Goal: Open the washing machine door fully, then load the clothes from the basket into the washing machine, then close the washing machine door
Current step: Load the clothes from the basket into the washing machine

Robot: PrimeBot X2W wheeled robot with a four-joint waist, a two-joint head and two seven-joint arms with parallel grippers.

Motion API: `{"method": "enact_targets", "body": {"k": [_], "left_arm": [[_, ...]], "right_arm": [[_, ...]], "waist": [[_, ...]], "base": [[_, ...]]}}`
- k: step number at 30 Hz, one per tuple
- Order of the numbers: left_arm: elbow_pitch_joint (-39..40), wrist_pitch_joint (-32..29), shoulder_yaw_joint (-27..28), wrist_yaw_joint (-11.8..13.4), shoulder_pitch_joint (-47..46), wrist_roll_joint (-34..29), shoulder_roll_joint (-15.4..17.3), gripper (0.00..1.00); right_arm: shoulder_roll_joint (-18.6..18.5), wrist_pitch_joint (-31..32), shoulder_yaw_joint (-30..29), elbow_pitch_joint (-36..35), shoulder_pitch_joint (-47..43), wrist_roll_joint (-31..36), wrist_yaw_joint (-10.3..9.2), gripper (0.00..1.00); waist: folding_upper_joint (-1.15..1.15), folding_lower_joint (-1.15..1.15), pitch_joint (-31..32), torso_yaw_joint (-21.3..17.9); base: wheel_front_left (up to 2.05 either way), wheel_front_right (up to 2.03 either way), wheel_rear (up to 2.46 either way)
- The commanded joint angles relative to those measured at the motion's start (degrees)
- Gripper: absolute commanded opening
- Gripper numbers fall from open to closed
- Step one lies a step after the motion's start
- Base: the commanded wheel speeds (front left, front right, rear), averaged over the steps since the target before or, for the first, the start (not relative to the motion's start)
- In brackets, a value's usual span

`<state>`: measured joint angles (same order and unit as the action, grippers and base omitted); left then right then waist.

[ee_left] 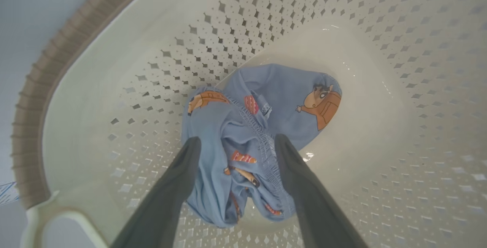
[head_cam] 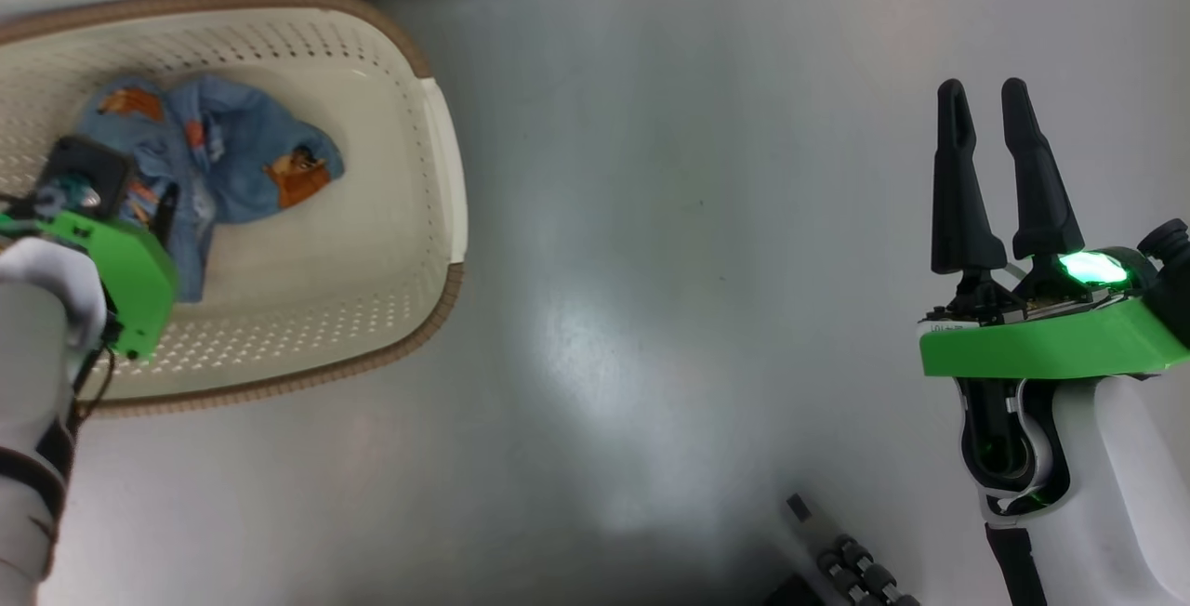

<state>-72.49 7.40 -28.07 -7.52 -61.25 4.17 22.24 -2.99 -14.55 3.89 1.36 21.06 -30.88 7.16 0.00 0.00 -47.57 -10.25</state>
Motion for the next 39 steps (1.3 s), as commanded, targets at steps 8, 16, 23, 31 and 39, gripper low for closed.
{"method": "enact_targets", "body": {"k": [8,16,23,31,39], "left_arm": [[-0.99,-4.51,-0.43,1.54,-3.30,-0.86,4.96,1.00],[-1.26,-6.19,-0.98,3.79,-5.62,-0.88,5.43,1.00],[-1.38,-7.23,-1.68,4.29,-5.84,-0.62,5.61,0.99],[-1.43,-6.80,-1.53,5.06,-4.56,0.81,4.99,0.00],[-1.45,-1.77,1.60,5.80,-1.28,5.61,1.51,0.00]], "right_arm": [[0.11,-0.45,2.14,-2.09,0.88,-1.07,0.33,1.00],[0.11,-0.45,2.40,-2.59,1.16,-1.34,0.33,1.00],[0.11,-0.45,3.31,-2.65,1.57,-1.57,0.33,1.00],[0.11,-0.45,3.08,-2.60,0.61,-1.07,0.33,1.00],[0.11,-0.45,1.86,-2.36,-0.27,-0.22,0.33,1.00]], "waist": [[0.00,0.00,-4.50,-2.67],[0.00,0.00,-5.80,-2.61],[0.00,0.00,-5.90,-3.05],[0.00,0.00,-4.36,-3.30],[0.00,0.00,0.23,-1.33]], "base": [[0.00,0.00,0.00],[0.00,0.00,0.00],[0.00,0.00,0.00],[0.00,0.00,0.00],[0.00,0.00,0.00]]}}
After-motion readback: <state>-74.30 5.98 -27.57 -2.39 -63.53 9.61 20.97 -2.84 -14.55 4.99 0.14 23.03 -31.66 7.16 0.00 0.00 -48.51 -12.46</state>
